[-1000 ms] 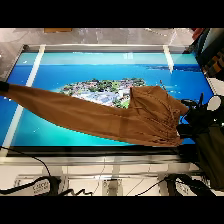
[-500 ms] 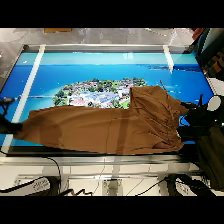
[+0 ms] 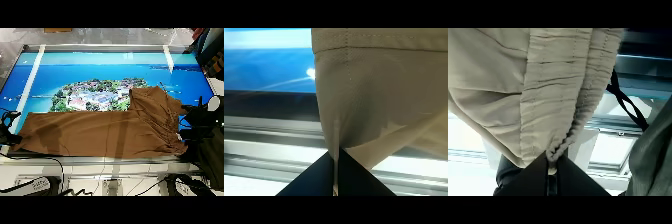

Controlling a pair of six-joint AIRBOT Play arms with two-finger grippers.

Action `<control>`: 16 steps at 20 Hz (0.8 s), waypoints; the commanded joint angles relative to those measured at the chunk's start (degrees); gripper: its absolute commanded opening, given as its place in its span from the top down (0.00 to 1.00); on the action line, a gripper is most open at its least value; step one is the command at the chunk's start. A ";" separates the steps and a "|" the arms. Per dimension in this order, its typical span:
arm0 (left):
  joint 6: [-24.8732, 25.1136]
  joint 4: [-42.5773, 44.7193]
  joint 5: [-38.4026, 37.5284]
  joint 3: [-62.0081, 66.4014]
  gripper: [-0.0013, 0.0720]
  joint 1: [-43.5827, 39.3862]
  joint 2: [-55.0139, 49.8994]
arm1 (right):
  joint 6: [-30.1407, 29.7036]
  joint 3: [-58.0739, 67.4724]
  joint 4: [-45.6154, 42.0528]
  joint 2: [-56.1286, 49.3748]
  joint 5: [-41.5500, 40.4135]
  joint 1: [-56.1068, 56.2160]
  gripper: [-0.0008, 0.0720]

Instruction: Fold the clothes and pants, and hang the long-sleeved shirts on hangers.

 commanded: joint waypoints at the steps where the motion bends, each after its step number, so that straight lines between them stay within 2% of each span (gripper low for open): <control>1: -0.44 2.80 3.48 0.00 0.97 0.11 0.04 | -0.04 0.02 -0.70 0.00 0.52 0.02 0.96; 4: -1.51 4.37 3.08 0.50 0.97 0.13 0.04 | -0.02 0.02 -0.70 0.00 0.52 0.02 0.95; 12: -1.51 4.17 -3.76 0.35 0.97 0.15 0.02 | -0.02 0.02 -0.68 0.00 0.44 0.02 0.95; 13: -1.51 4.15 -3.74 0.35 0.97 0.13 0.02 | 0.00 0.02 -0.66 0.00 0.28 0.02 0.93; 14: -1.51 4.07 -3.74 0.35 0.96 0.13 0.02 | 0.00 0.02 -0.66 0.00 -0.22 0.02 0.68; 15: -1.51 3.91 -3.74 0.35 0.88 0.13 0.02 | 0.02 0.02 -0.66 0.00 -0.96 0.02 0.34; 16: -1.53 3.91 -3.74 0.35 0.73 0.13 0.02 | 0.02 0.02 -0.66 0.00 -1.88 0.02 0.06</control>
